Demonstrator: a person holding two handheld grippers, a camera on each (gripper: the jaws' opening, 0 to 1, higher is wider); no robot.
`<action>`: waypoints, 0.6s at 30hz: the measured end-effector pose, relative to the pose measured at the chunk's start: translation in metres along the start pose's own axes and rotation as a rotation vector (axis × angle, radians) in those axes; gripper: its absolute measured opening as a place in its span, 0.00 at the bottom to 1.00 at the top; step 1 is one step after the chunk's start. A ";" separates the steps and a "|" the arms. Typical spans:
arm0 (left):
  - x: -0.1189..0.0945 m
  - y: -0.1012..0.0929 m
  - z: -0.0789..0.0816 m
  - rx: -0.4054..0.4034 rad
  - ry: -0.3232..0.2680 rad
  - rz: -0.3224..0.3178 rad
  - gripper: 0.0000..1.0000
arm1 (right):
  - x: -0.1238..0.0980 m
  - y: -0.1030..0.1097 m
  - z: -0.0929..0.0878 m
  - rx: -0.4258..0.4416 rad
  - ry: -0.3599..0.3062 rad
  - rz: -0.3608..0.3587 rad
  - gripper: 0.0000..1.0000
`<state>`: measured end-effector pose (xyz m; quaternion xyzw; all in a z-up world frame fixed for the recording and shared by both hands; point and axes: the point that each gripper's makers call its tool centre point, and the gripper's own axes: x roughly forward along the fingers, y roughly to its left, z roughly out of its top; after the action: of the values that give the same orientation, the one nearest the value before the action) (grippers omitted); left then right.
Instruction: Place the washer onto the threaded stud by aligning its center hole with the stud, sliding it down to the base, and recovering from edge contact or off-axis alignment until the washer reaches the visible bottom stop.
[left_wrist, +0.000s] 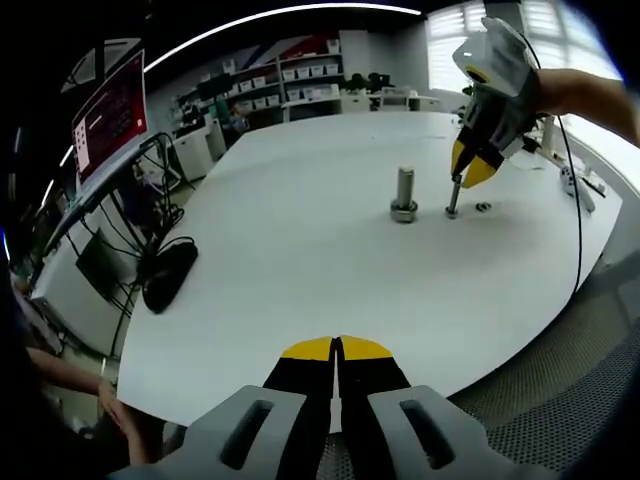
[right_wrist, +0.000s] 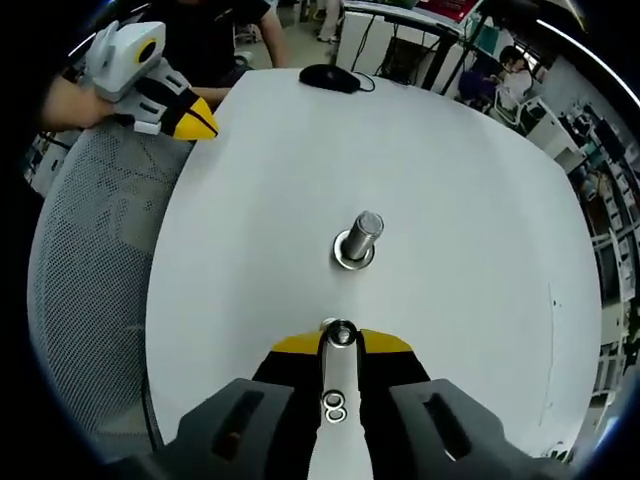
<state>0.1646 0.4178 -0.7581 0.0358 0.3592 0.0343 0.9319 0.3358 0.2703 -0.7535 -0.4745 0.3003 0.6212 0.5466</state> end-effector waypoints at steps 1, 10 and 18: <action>0.000 0.000 0.000 0.000 -0.001 0.001 0.00 | 0.002 0.000 -0.001 0.005 0.004 0.000 0.14; 0.000 0.001 0.001 -0.005 -0.009 0.001 0.00 | 0.019 0.003 -0.009 0.010 0.028 0.030 0.14; 0.000 0.000 0.000 0.001 -0.006 -0.001 0.00 | 0.029 0.004 -0.014 0.015 0.043 0.043 0.14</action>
<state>0.1646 0.4179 -0.7578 0.0363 0.3565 0.0338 0.9330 0.3374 0.2681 -0.7858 -0.4768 0.3270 0.6203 0.5301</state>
